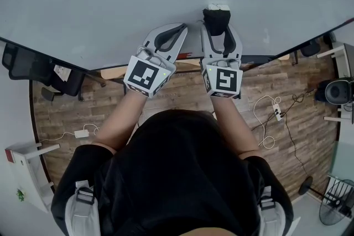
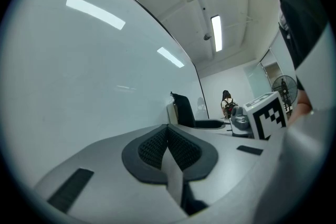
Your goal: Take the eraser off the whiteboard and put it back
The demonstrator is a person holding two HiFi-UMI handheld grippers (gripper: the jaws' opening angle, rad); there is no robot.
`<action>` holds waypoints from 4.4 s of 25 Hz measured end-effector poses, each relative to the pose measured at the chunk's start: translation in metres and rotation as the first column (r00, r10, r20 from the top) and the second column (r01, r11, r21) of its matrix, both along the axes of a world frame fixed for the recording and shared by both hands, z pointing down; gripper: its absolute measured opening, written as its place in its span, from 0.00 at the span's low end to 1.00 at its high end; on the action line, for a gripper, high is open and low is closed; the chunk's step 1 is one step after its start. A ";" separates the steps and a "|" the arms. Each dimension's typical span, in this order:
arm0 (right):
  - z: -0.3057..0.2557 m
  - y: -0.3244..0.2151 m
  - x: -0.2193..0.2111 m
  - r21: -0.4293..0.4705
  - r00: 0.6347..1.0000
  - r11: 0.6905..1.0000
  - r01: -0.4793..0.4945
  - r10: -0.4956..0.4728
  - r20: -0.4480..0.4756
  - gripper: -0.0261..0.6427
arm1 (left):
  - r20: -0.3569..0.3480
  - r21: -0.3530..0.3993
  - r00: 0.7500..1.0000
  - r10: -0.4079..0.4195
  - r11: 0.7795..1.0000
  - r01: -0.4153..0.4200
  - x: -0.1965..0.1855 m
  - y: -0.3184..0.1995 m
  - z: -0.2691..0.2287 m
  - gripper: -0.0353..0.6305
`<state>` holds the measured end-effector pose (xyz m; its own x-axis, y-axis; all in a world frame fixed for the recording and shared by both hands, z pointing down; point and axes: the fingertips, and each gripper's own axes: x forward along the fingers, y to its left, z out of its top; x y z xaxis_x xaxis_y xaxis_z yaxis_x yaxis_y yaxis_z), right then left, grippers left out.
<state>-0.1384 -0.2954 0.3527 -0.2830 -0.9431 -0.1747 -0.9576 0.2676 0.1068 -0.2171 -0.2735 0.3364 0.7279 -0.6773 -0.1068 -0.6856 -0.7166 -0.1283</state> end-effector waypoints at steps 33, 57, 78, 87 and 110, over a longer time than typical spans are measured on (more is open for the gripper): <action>0.009 0.025 0.008 -0.036 0.998 0.998 0.055 -0.055 -0.005 0.44 | -0.020 -0.024 1.000 -0.002 1.000 0.001 0.003 0.014 0.010 0.05; 0.014 0.106 0.103 -0.103 0.929 0.923 0.371 -0.371 0.016 0.43 | -0.028 -0.042 0.992 -0.126 0.991 0.125 0.102 0.096 0.008 0.04; 0.015 0.199 0.148 -0.107 0.787 0.781 0.615 -0.616 0.023 0.25 | -0.037 -0.069 0.973 -0.229 0.972 0.227 0.159 0.184 0.028 0.04; 0.016 0.218 0.145 -0.093 0.745 0.740 0.666 -0.667 0.025 0.10 | -0.039 -0.046 0.969 -0.242 0.970 0.241 0.166 0.201 0.027 0.04; 0.018 0.211 0.163 -0.105 0.758 0.752 0.650 -0.651 0.028 0.04 | -0.012 -0.056 0.974 -0.225 0.973 0.224 0.185 0.200 0.035 0.04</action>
<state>0.0248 -0.0840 0.3710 -0.8361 -0.5424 -0.0825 -0.5470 0.8356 0.0507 -0.0319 -0.0739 0.3714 0.5548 -0.8284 -0.0771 -0.8316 -0.5496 -0.0796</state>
